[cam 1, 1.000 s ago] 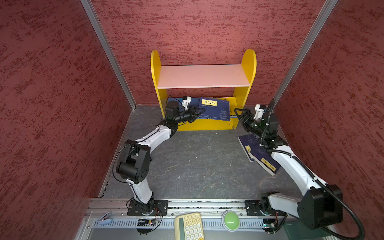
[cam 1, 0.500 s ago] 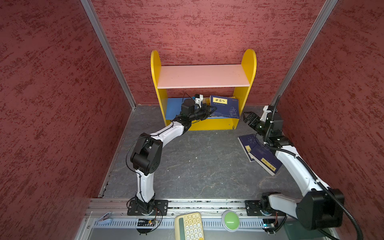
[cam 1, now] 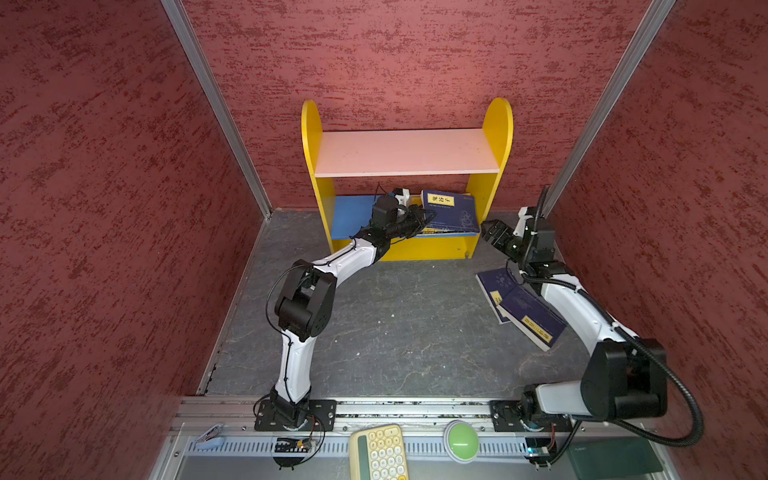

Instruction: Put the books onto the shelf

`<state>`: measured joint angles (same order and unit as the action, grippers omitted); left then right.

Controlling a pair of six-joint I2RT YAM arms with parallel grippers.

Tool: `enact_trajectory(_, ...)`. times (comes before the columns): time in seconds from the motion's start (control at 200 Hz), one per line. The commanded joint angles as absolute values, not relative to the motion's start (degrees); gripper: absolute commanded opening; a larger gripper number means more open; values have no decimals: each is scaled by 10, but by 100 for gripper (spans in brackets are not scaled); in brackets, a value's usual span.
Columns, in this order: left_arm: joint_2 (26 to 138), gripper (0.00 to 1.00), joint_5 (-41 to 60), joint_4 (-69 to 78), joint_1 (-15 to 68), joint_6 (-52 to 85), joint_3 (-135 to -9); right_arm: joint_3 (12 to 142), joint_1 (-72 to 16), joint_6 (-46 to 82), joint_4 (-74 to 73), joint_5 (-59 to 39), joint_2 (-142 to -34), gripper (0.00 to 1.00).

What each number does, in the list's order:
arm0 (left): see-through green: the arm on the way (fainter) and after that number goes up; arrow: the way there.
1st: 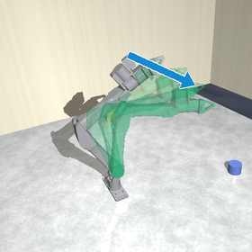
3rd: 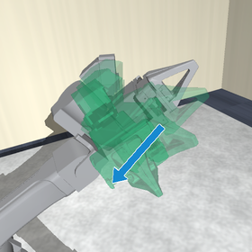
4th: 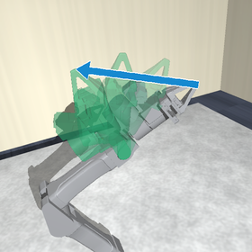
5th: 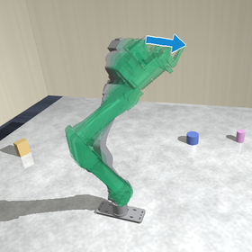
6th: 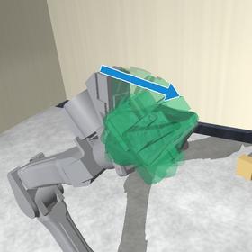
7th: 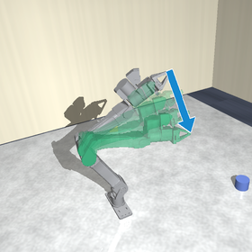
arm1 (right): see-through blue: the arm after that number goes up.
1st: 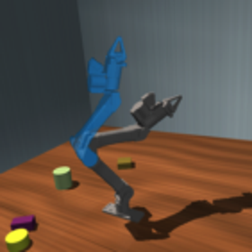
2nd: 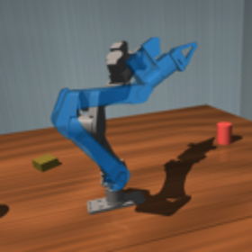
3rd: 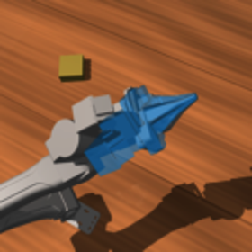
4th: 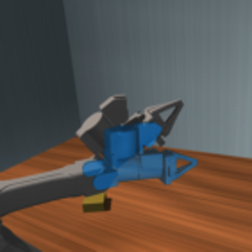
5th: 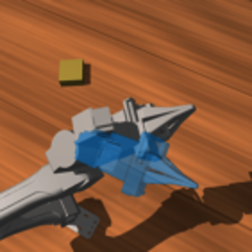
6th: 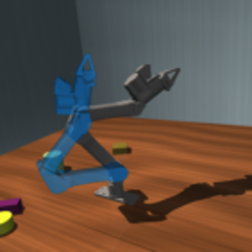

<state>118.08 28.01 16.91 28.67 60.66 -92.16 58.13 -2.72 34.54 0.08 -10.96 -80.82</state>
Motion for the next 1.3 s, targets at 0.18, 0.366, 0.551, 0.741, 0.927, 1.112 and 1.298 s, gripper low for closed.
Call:
enact_trajectory(0.18, 1227, 5, 283, 170, 278, 627, -996, 643, -24, 346, -35, -119, -877, 99)
enact_trajectory(0.366, 1248, 5, 295, 163, 272, 646, -1018, 668, -24, 338, -36, -112, -908, 99)
enact_trajectory(0.551, 1260, 5, 305, 140, 271, 645, -1037, 695, -23, 334, -40, -114, -942, 99)
enact_trajectory(0.741, 1277, 5, 318, 108, 270, 639, -1070, 733, -23, 331, -35, -128, -981, 99)
enact_trajectory(0.927, 1281, 5, 330, 98, 269, 641, -1078, 747, -23, 336, -39, -136, -999, 99)
enact_trajectory(1.112, 1282, 5, 329, 86, 269, 642, -1080, 748, -23, 339, -44, -137, -1009, 99)
enact_trajectory(1.298, 1286, 5, 312, 98, 273, 652, -1078, 749, -23, 344, -52, -141, -1022, 99)
